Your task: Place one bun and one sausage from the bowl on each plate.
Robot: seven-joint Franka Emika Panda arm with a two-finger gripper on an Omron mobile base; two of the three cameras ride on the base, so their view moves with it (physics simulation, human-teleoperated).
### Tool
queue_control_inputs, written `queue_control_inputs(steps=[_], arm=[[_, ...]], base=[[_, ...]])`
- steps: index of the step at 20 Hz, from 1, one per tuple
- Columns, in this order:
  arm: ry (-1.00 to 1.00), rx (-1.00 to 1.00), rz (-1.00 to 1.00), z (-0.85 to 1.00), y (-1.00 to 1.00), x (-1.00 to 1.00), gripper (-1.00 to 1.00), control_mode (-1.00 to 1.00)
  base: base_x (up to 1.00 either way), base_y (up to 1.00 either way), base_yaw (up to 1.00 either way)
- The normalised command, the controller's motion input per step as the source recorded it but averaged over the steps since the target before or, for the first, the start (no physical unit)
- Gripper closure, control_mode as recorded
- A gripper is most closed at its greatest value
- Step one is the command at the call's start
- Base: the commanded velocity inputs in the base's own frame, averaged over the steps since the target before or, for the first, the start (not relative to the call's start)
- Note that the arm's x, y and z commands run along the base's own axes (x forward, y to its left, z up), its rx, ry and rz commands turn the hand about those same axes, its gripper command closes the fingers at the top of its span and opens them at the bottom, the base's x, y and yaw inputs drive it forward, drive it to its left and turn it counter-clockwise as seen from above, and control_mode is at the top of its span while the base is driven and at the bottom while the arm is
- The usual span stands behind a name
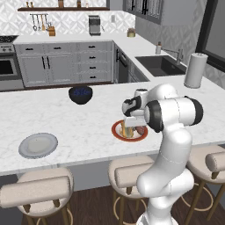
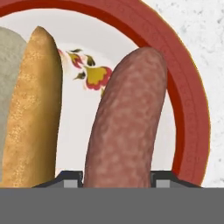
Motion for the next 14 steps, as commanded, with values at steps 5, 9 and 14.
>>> queue_control_inputs(steps=[5,9,14], arm=[[-0.09,0.00,0.00,0.17,0.01,-0.02,-1.00,-1.00],[-0.13,0.00,0.00,0.54,0.16,-0.19,-1.00,-1.00],[-0.12,0.00,0.00,0.83,0.00,-0.57,-1.00,-1.00]], base=[[0.00,0.00,0.00],[0.00,0.00,0.00],[0.00,0.00,0.00]])
